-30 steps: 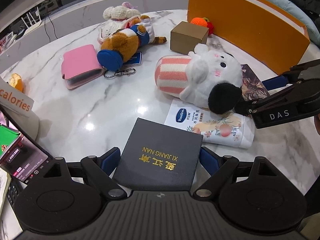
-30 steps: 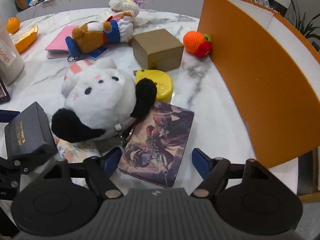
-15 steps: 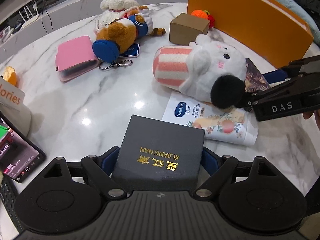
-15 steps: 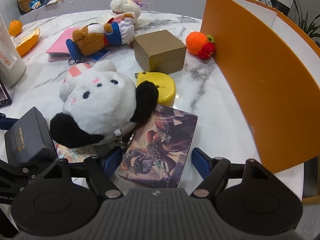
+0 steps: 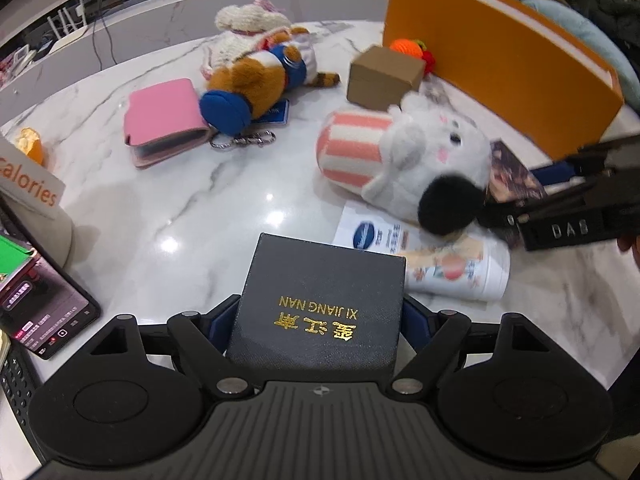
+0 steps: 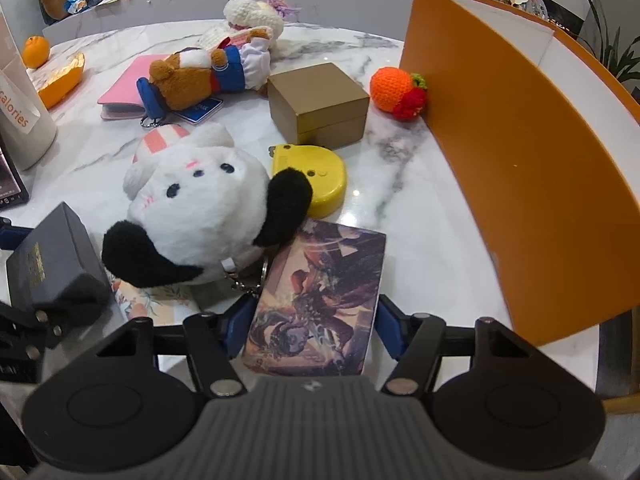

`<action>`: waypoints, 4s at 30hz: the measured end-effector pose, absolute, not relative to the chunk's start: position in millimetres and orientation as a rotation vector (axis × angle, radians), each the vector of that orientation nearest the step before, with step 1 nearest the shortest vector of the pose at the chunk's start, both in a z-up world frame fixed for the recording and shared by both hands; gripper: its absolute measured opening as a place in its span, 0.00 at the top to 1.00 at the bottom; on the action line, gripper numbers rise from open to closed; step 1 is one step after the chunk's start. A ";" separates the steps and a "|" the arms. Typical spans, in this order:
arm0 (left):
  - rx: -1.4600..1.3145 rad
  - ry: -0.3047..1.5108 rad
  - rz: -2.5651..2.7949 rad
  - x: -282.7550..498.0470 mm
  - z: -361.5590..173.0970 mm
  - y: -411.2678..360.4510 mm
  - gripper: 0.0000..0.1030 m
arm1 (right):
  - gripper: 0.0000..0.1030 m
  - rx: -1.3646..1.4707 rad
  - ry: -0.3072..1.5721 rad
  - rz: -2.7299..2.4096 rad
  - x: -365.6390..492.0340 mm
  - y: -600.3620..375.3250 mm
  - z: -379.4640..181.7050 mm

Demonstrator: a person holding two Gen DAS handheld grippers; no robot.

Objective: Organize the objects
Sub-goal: 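Lift both held boxes and carry them toward the orange storage box, then lower the black box into the storage box with the left gripper while the right gripper lowers the card box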

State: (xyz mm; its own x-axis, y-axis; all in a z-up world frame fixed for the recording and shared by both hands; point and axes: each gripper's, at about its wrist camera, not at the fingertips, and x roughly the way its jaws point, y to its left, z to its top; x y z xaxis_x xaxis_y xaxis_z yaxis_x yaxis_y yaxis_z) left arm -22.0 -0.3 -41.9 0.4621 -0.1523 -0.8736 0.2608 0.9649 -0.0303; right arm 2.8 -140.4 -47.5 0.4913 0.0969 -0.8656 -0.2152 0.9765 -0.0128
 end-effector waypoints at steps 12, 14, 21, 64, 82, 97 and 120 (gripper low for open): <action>0.091 1.010 -0.280 -23.2 -17.1 -12.6 0.08 | 0.39 0.023 1.040 0.207 -19.8 -172.8 -25.9; 0.088 0.997 -0.288 -23.0 -11.4 -16.9 0.08 | 0.39 0.065 1.036 0.208 -23.2 -179.7 -21.3; 0.089 0.964 -0.307 -24.6 4.8 -30.1 0.08 | 0.40 0.173 1.038 0.253 -29.1 -188.5 -7.9; 0.197 0.838 -0.388 119.0 104.0 -234.8 0.08 | 0.40 0.348 0.769 0.057 69.3 -368.5 73.3; 0.321 1.096 -0.325 195.9 27.1 -319.0 0.08 | 0.40 0.138 0.888 0.055 85.8 -373.1 30.4; 0.430 1.306 -0.309 199.8 -32.0 -331.2 0.08 | 0.40 -0.010 0.989 0.090 97.9 -357.0 5.0; 0.494 1.272 -0.329 190.7 -24.6 -322.0 0.07 | 0.35 -0.136 1.011 0.078 95.2 -346.4 17.0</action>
State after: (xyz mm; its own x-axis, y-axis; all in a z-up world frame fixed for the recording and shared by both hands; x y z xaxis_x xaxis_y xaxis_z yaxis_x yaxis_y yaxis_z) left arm 190.7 -322.0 -24.6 0.2694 0.0352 -0.9624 0.4971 0.8509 0.1702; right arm 95.2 -346.4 17.0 0.5294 0.0021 -0.8484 -0.1279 0.9888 -0.0773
